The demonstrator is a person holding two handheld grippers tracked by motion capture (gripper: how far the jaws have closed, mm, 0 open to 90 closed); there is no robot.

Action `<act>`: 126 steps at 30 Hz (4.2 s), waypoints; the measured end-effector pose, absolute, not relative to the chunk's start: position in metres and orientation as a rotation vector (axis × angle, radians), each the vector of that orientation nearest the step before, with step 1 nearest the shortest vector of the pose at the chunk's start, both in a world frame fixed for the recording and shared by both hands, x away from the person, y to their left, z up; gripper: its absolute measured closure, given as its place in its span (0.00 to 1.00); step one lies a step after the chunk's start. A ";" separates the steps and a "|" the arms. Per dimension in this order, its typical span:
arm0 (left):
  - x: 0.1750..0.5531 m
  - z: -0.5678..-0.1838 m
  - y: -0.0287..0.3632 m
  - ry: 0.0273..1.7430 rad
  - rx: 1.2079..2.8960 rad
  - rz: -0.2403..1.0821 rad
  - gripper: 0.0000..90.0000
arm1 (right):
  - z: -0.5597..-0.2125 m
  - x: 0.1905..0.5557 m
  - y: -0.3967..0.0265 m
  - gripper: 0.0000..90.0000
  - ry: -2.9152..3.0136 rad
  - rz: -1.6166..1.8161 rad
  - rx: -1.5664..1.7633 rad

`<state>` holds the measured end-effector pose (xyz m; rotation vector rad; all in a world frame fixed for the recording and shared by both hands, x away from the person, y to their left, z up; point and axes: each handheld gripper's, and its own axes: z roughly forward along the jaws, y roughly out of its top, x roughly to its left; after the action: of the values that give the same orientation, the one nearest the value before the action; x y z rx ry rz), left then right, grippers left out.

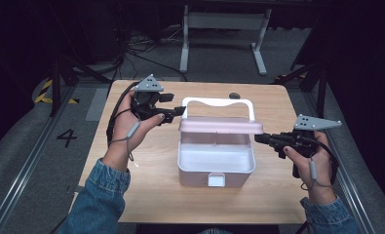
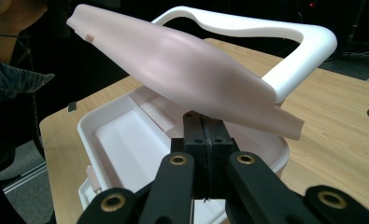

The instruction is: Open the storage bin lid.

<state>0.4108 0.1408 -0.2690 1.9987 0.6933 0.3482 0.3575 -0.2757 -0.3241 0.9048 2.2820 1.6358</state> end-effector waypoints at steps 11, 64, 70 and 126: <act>0.389 -0.280 0.167 0.699 2.005 0.374 0.42 | -0.323 0.359 -0.275 1.00 2.273 1.637 0.906; 0.398 -0.316 0.117 0.648 1.908 0.468 0.36 | -0.313 0.370 -0.275 1.00 2.137 1.719 0.911; 0.401 -0.308 0.110 0.606 1.894 0.488 0.35 | -0.312 0.371 -0.275 1.00 2.120 1.730 0.915; 0.447 -0.282 0.105 0.599 1.857 0.485 0.73 | -0.313 0.356 -0.323 0.82 2.027 1.654 1.010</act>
<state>0.4468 0.1046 -0.2819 1.8571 0.5994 0.4852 0.3562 -0.3232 -0.3126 1.0104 2.0273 1.6540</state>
